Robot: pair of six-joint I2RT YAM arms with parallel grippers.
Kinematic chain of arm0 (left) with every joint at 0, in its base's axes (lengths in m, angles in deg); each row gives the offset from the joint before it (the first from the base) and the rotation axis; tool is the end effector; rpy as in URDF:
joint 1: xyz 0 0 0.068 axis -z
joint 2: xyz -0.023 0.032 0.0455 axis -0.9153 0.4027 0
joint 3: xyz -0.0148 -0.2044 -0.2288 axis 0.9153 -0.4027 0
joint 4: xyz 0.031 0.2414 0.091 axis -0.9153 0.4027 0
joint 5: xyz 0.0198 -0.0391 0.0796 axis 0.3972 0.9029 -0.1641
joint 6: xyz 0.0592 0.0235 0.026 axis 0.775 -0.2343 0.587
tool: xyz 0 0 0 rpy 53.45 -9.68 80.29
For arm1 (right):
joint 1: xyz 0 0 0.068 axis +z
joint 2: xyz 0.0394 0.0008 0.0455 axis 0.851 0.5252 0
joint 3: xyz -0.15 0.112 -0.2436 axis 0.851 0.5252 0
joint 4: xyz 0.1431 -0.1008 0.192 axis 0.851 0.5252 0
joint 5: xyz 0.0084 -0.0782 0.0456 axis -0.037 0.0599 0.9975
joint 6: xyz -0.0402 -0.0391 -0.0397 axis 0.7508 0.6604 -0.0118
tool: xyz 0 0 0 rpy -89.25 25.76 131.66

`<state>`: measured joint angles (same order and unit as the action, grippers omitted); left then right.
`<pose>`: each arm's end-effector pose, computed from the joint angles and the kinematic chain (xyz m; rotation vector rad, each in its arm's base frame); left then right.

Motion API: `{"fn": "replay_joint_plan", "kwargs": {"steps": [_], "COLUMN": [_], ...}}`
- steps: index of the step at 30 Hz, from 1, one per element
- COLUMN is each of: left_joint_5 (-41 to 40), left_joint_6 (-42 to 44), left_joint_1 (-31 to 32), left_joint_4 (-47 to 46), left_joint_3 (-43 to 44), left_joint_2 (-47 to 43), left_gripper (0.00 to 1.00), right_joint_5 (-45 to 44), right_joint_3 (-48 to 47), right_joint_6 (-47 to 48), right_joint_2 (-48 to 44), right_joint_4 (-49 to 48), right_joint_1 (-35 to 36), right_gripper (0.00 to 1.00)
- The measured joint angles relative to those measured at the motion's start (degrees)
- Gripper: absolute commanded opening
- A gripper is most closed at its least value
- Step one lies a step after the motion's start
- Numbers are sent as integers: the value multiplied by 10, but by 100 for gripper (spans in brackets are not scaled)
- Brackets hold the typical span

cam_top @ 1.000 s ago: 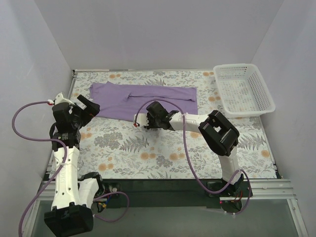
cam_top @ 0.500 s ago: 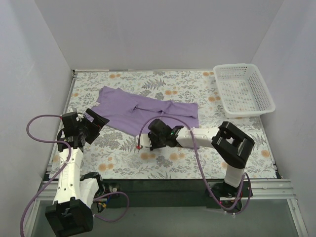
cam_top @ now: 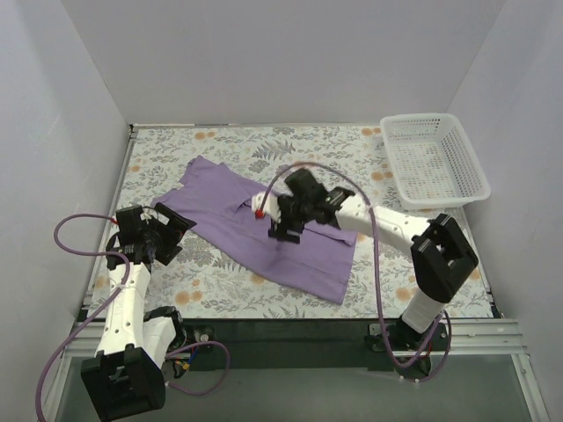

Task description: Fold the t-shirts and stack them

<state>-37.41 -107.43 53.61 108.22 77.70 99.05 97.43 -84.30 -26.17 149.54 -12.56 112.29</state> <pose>0.1581 0.0198 0.2437 -1.8356 1.8247 -0.8586 0.2058 0.3107 0.2506 -1.8878 1.5147 0.4562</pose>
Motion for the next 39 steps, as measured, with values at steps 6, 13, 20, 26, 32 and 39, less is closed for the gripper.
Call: {"fn": "replay_joint_plan", "kwargs": {"steps": [6, 13, 20, 26, 32, 39], "left_joint_5": [20, 32, 54, 64, 64, 70], "left_joint_6": [-2, 3, -1, -3, -17, -44], "left_joint_1": [0, 0, 0, 0, 0, 0], "left_joint_4": [-25, -42, -68, -69, -75, -141], "left_joint_3": [-17, -21, -49, -50, -56, -83], "left_joint_2": [9, 12, 18, 12, 15, 95], "left_gripper": [86, 86, 83, 83, 82, 77], "right_joint_5": [114, 143, 128, 128, 111, 82], "right_joint_3": [-196, -189, -117, -78, 2, 97], "right_joint_6": [-118, -163, -133, -106, -90, -52], "right_joint_2": [128, 227, 187, 165, 105, 12], "right_joint_4": [-3, 72, 103, 101, 123, 180], "right_joint_1": [-231, -347, -374, -381, -405, -475], "right_gripper": [71, 71, 66, 37, 17, 45]}}
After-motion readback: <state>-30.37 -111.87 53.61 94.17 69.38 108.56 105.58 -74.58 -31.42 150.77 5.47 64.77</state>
